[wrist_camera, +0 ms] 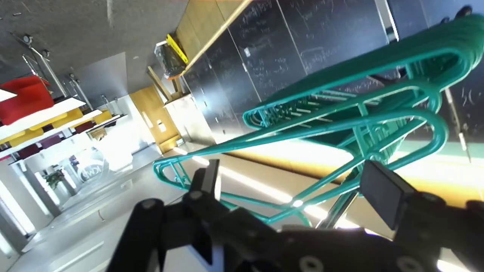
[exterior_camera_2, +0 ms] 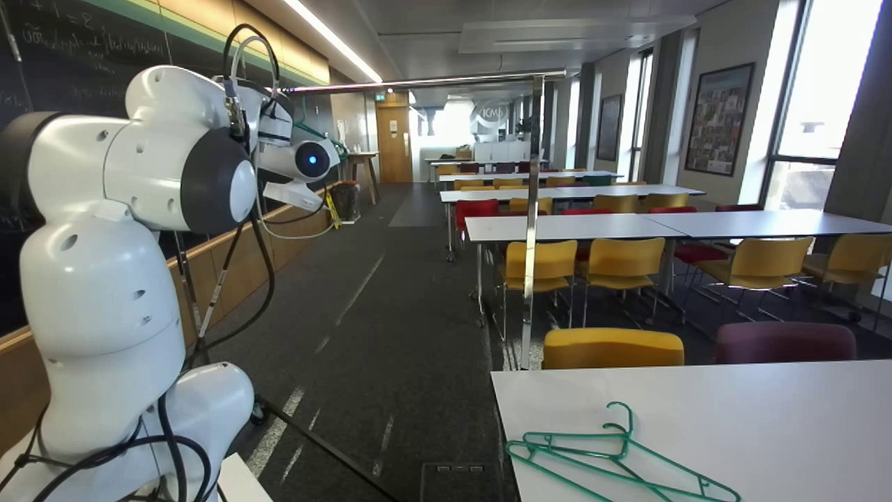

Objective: Remove one hanger from the rail and place it on the table.

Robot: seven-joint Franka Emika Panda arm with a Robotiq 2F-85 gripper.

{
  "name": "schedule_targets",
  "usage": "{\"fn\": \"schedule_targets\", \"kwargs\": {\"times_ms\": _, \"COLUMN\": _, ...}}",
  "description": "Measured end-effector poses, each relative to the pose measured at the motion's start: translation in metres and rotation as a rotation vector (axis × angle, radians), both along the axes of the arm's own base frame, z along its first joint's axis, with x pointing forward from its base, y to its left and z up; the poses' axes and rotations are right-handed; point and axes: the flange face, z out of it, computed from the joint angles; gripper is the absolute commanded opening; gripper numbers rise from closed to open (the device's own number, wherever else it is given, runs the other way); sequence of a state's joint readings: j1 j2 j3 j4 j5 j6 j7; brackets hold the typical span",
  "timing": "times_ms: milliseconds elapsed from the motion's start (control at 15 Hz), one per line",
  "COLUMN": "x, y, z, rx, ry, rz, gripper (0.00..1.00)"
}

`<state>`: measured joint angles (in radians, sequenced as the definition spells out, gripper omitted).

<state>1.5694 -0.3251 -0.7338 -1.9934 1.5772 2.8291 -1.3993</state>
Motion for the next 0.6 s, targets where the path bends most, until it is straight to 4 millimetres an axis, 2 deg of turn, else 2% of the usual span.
{"fn": "schedule_targets", "kwargs": {"times_ms": 400, "x": 0.023, "y": 0.014, "z": 0.026, "rx": 0.305, "ry": 0.13, "rz": -0.078, "gripper": 1.0}}
{"fn": "schedule_targets", "kwargs": {"times_ms": 600, "x": 0.03, "y": 0.032, "z": 0.02, "rx": 0.378, "ry": 0.16, "rz": -0.046, "gripper": 1.0}}
